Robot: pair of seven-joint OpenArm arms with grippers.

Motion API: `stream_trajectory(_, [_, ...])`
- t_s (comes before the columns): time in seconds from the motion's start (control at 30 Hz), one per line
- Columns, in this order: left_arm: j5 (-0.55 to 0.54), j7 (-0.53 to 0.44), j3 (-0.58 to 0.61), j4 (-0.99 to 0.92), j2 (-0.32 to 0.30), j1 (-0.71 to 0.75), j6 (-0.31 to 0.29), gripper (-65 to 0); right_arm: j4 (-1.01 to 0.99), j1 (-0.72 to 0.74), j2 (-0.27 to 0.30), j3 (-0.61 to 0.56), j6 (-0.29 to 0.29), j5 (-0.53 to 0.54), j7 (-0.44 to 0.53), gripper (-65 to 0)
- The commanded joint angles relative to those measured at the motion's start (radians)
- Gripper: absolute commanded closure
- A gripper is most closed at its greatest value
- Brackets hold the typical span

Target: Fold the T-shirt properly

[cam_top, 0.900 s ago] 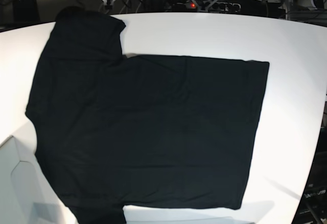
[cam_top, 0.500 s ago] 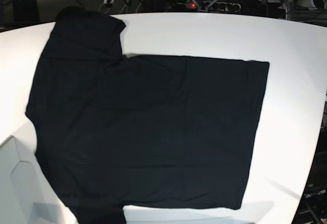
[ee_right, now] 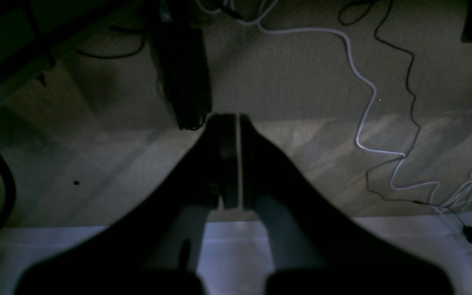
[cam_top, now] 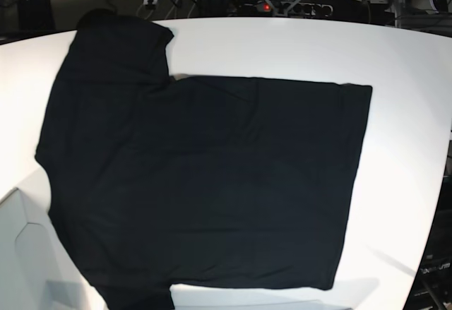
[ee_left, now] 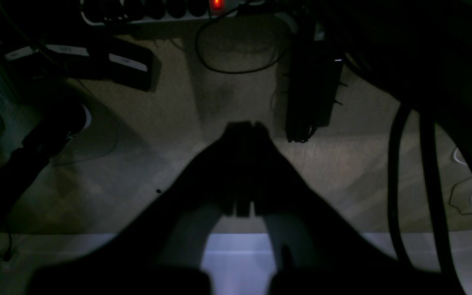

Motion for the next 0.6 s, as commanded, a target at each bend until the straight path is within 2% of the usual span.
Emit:
stream_trajectory(0.0, [0.000,-0.003,-0.002,0.014,-0.002,-0.001,0.008,0.0,0.000,-0.006,-0.004,-0.001,0.019,0.005,0.001,0.0])
stream_trajectory(0.13, [0.000,0.006,-0.002,0.085,-0.003,0.030,0.008,0.0,0.000,-0.006,-0.004,-0.001,0.019,0.005,0.001,0.0])
stream_trajectory(0.37, [0.000,0.006,0.000,0.103,-0.003,0.051,0.008,0.0,0.003,-0.021,-0.004,-0.001,0.019,0.005,0.003,0.0])
stream_trajectory(0.57, [0.000,0.002,0.000,0.108,-0.012,0.103,0.010,0.0,0.200,-0.157,-0.006,-0.001,0.019,0.005,0.001,0.0])
